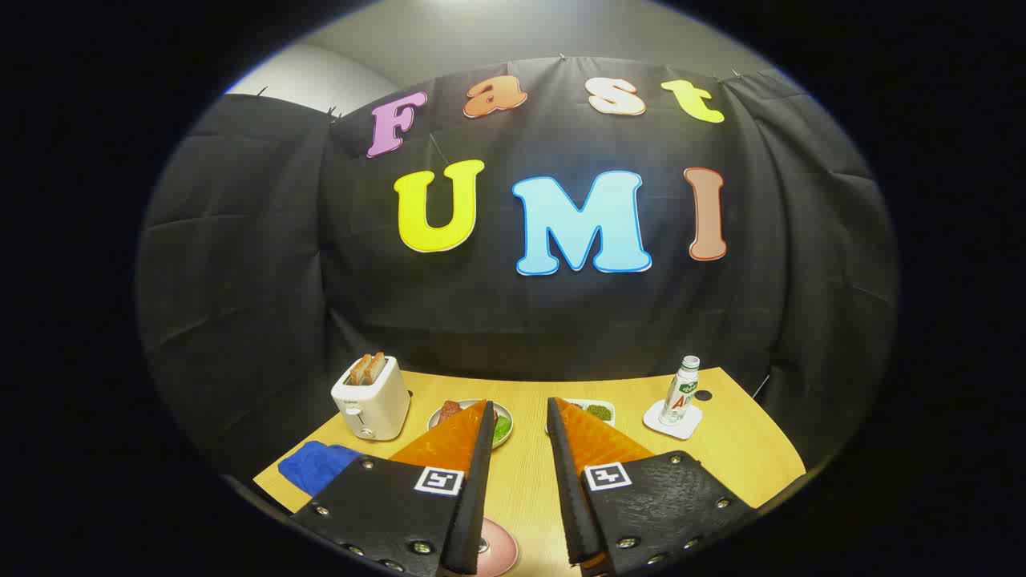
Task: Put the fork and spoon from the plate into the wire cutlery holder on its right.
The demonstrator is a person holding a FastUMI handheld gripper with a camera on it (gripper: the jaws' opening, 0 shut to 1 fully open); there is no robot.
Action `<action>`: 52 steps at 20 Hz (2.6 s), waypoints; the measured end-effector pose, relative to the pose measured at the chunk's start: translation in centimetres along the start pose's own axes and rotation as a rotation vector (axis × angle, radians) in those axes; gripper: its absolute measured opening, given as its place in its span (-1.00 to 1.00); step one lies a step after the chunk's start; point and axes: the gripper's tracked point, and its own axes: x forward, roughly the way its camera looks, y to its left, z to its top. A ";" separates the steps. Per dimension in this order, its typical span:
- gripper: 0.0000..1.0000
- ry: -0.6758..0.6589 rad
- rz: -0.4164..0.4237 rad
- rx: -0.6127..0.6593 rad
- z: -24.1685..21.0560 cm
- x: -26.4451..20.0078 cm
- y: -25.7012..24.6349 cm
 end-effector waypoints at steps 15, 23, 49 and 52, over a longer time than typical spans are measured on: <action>-0.19 -0.056 -0.036 0.016 1.1 -0.7 -1.2; -0.18 -0.013 -0.064 0.046 -1.2 -1.4 -1.7; -0.18 0.892 0.124 -0.011 -30.9 -2.6 5.9; -0.18 0.950 0.123 -0.007 -32.6 -3.1 6.2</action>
